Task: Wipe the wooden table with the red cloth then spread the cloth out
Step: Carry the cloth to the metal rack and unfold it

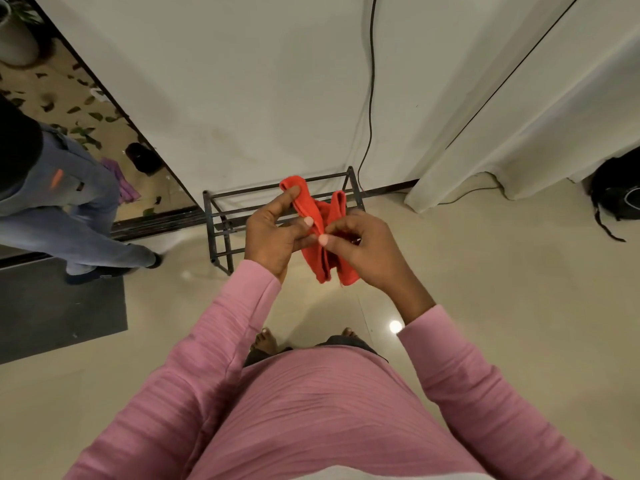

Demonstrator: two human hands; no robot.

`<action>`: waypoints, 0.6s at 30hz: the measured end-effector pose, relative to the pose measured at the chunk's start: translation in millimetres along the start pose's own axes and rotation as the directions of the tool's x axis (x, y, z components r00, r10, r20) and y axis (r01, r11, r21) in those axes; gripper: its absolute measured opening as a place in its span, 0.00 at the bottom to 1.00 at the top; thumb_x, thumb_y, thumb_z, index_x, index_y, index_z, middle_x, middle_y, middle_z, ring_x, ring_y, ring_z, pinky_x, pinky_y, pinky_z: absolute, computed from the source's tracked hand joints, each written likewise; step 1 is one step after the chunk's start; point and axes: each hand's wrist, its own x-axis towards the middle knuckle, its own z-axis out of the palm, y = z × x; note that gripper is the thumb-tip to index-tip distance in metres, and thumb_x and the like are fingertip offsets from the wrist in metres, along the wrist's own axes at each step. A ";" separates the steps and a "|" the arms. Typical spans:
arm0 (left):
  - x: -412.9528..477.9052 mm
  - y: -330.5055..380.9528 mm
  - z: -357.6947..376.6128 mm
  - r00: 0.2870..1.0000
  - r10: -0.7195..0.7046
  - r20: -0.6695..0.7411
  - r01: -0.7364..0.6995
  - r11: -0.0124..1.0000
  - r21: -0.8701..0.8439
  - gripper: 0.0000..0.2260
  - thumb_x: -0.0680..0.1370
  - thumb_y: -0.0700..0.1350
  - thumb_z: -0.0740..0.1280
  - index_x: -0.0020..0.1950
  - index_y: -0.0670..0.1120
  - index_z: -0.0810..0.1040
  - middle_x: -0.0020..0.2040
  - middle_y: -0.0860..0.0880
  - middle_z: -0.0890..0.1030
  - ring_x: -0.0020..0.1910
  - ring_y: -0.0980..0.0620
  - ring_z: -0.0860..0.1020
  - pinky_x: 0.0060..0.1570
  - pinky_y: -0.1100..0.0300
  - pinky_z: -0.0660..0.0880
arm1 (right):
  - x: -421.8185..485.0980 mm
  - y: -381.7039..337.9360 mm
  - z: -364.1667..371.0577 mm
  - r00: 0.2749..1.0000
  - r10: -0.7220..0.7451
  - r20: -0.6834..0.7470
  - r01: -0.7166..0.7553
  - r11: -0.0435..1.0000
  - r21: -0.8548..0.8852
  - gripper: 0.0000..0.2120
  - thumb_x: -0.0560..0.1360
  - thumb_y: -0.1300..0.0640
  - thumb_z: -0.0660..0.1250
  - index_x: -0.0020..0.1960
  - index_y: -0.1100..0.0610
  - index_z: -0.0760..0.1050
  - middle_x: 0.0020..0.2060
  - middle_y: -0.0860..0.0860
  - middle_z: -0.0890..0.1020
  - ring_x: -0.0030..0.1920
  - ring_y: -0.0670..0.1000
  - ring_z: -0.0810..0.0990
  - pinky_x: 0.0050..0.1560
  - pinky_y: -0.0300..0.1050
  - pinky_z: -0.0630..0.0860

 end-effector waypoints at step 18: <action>7.1 10.7 -17.8 0.998 0.065 0.005 -0.065 0.984 0.164 0.31 0.67 0.18 0.60 0.63 0.45 0.74 0.52 0.47 0.81 0.42 0.51 0.80 0.39 0.57 0.80 | 4.8 12.2 -7.6 0.991 0.106 0.084 -0.125 0.958 0.259 0.14 0.69 0.54 0.75 0.40 0.65 0.80 0.32 0.54 0.80 0.33 0.46 0.76 0.36 0.35 0.72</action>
